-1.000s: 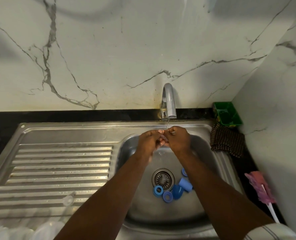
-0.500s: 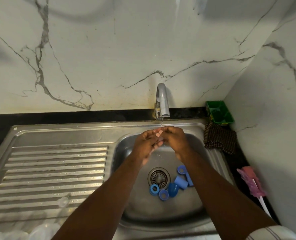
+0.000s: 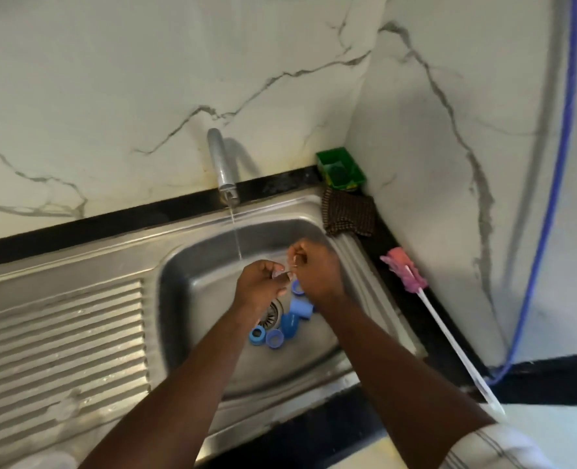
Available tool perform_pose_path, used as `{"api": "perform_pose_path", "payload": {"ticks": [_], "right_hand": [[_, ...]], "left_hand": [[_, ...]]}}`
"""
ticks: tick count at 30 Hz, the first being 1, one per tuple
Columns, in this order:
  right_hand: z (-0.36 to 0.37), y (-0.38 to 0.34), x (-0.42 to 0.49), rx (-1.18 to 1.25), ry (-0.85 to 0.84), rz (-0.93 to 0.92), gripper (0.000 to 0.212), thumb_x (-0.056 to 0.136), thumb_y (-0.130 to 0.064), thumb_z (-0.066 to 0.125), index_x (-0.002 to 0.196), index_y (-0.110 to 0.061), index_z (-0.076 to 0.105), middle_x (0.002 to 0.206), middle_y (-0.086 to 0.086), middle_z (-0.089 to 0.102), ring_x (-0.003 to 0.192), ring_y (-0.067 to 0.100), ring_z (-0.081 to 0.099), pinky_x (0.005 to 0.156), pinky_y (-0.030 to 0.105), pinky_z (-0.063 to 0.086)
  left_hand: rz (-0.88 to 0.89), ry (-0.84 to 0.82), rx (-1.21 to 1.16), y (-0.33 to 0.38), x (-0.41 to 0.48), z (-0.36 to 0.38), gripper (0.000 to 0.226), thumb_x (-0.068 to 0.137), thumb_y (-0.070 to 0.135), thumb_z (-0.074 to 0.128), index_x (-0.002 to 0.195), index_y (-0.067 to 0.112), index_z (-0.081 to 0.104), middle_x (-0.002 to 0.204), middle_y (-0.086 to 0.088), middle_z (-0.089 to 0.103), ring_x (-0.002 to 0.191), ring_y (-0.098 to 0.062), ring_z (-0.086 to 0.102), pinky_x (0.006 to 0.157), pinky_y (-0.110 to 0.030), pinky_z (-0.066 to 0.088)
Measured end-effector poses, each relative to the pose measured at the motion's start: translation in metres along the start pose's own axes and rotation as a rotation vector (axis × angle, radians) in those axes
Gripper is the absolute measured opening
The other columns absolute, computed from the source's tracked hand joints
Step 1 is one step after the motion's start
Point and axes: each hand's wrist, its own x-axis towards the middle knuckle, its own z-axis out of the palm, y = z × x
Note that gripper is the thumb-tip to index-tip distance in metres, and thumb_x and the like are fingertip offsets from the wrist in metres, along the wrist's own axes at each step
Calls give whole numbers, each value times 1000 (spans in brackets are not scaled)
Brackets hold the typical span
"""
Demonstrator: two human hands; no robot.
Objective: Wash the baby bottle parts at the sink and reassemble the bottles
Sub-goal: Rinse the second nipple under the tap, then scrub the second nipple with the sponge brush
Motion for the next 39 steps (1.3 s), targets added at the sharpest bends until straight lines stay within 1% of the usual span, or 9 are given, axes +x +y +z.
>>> {"api": "perform_pose_path", "payload": {"ticks": [3,5,10,16,23,27,31,34,39], "right_hand": [[-23,32,-22,-339,-25,-96,25,91,-17,56,110,-24,70,104,2,73,92,23,67,78,28,48],[-45,46,-32,-352,92,-59,18,90,-19,57,102,-21,71,96,8,73,90,32,68,73,36,50],[-113,87,-66,-454,348,149,21,96,-19,53,106,-19,72,99,8,72,90,31,69,73,35,52],[-141,118,-92,-519,291,402,23,93,-14,50,105,-19,68,102,7,65,93,32,66,75,39,55],[-147,127,-95,-551,185,503,18,92,-16,57,108,-18,65,105,8,65,97,30,65,79,42,56],[-147,133,-95,-560,152,454,17,89,-20,59,105,-17,66,101,6,65,91,29,66,77,43,57],[-138,126,-94,-541,248,336,19,90,-27,56,99,-11,58,95,9,65,86,32,65,71,38,53],[-129,106,-94,-364,210,254,17,96,-28,52,100,-12,48,86,9,63,81,37,64,68,39,49],[-97,44,-90,-44,166,25,17,90,-22,65,106,-22,57,81,2,69,76,29,68,70,35,51]], "left_hand": [[-11,-71,-40,3,-16,23,16,84,-1,76,95,-3,65,76,-23,67,62,-26,62,56,-29,53],[-44,-101,-79,3,-23,34,9,88,0,72,93,1,65,82,-24,65,66,-29,64,55,-27,56],[-102,-209,-120,5,-41,58,11,90,10,72,96,5,64,86,-21,64,66,-27,64,52,-25,58],[-65,-256,-174,7,-60,79,26,91,7,70,111,-8,63,90,-22,63,70,-23,61,55,-20,57],[-96,-338,-279,15,-73,85,18,97,6,62,115,3,65,104,-16,65,84,-21,63,69,-21,60],[-117,-366,-427,18,-74,68,27,97,5,60,123,2,65,120,-18,68,105,-28,66,81,-26,61],[-96,-328,-564,23,-76,42,29,98,2,56,126,-1,63,118,-22,69,101,-27,70,80,-27,61],[-96,-260,-654,26,-77,24,27,98,0,53,123,-5,61,113,-24,69,99,-29,69,82,-29,61],[-18,-136,-768,31,-78,-12,22,96,-1,58,117,0,64,112,-18,72,97,-24,69,84,-27,60]]}}
